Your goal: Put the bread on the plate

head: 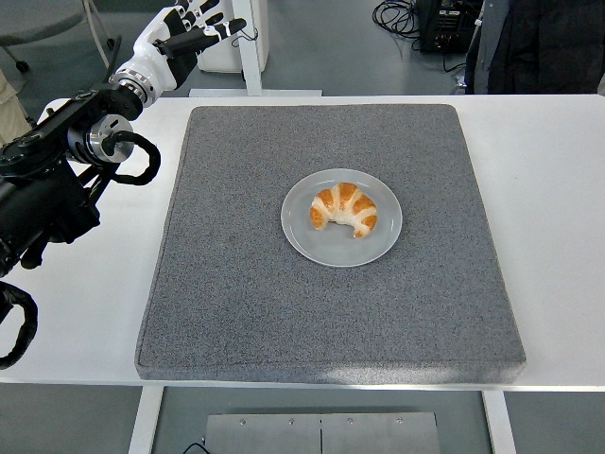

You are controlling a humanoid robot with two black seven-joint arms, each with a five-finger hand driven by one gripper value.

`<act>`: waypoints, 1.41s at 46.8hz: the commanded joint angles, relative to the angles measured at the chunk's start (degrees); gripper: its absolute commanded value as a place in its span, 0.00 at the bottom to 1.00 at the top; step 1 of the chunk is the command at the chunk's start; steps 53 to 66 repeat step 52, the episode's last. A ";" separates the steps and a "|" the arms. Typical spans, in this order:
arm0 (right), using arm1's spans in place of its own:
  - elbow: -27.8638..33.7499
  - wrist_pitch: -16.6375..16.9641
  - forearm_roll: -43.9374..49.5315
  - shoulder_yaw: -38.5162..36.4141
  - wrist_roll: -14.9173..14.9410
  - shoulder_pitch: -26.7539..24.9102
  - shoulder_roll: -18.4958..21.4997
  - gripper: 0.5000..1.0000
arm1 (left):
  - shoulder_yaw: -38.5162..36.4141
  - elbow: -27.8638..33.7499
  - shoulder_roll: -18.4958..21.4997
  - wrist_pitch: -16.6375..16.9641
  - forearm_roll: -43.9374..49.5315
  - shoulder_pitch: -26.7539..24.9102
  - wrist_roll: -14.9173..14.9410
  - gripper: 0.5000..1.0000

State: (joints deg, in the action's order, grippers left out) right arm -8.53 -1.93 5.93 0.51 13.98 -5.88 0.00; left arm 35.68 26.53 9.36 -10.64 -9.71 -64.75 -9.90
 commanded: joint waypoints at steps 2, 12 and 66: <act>0.00 0.00 0.04 0.02 0.00 0.08 0.00 1.00 | 0.27 -5.60 -2.33 -3.77 4.69 -0.55 0.06 0.96; 0.00 0.00 -0.04 0.02 0.00 0.08 0.00 1.00 | 0.71 -11.50 -7.07 -5.36 8.65 -0.64 0.23 0.96; 0.09 -0.88 -0.04 0.28 -0.09 -0.63 0.00 1.00 | 4.49 -13.08 -9.36 -5.36 12.52 2.52 -0.12 0.96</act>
